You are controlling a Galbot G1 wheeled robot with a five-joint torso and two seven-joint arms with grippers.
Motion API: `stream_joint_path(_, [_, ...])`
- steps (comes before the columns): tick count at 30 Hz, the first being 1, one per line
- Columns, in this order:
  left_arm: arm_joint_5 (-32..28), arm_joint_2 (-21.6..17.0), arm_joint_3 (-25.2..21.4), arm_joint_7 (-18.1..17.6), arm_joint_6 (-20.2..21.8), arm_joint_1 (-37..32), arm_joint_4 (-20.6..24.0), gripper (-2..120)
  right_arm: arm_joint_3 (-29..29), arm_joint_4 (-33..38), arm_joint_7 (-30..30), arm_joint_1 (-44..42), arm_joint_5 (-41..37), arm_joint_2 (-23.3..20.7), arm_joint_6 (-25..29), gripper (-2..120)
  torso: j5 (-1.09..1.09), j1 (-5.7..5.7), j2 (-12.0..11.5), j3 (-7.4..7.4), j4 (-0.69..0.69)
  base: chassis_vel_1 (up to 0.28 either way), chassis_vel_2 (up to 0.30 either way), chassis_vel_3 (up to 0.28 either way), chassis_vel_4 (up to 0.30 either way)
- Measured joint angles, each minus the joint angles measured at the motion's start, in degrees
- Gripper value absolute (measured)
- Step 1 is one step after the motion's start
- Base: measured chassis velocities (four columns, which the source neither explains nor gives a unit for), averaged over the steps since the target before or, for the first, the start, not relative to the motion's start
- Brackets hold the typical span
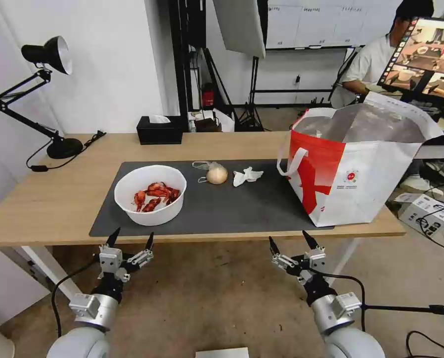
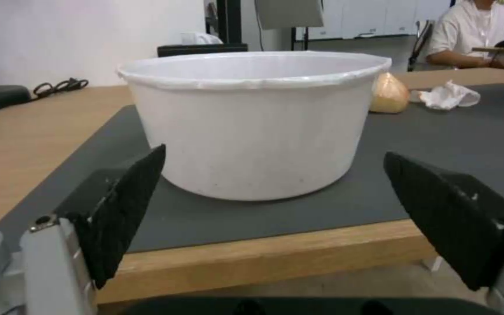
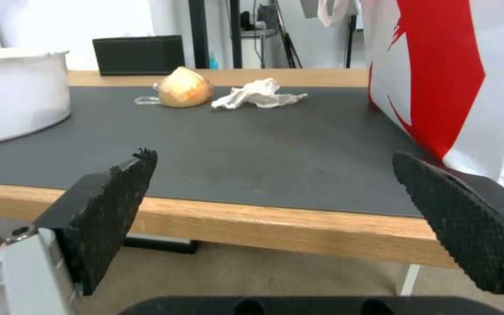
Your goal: Pick up the trash from the table and place it into the takeout bag.
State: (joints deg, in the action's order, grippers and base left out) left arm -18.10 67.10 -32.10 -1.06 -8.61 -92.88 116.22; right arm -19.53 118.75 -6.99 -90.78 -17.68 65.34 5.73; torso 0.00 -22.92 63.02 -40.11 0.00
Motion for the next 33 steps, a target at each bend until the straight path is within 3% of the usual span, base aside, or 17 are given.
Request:
stream_joint_path(11, [-0.3,0.1,-0.3,0.2,0.0,0.0,-0.4,100,1.3,-0.2,-0.1,1.1,0.1,0.2,-0.1,100,0.0,0.0,0.0,0.0,0.0,0.0,0.0,0.0,0.0])
stream_joint_path(16, [-0.5,0.3,-0.7,0.3,-0.2,-0.2,-0.4,100,2.7,2.8,-0.7,4.7,-1.3,-0.9,-3.7,100,-0.01,0.0,0.0,0.0,0.0,0.0,0.0,0.0,0.0])
stream_joint_path(23, [-1.1,0.9,-1.5,1.0,-0.4,-0.9,-0.1,100,8.2,2.8,-2.7,16.1,-4.8,-4.5,-10.4,100,0.0,0.0,0.0,0.0,0.01,0.0,0.0,0.0,0.0])
stream_joint_path(33, [-1.1,1.0,-2.2,1.2,-0.5,-1.5,0.4,100,22.0,-8.0,-9.8,37.2,-10.9,-4.2,-16.4,100,-0.01,0.0,0.0,-0.01,0.01,0.0,0.0,0.0,0.0])
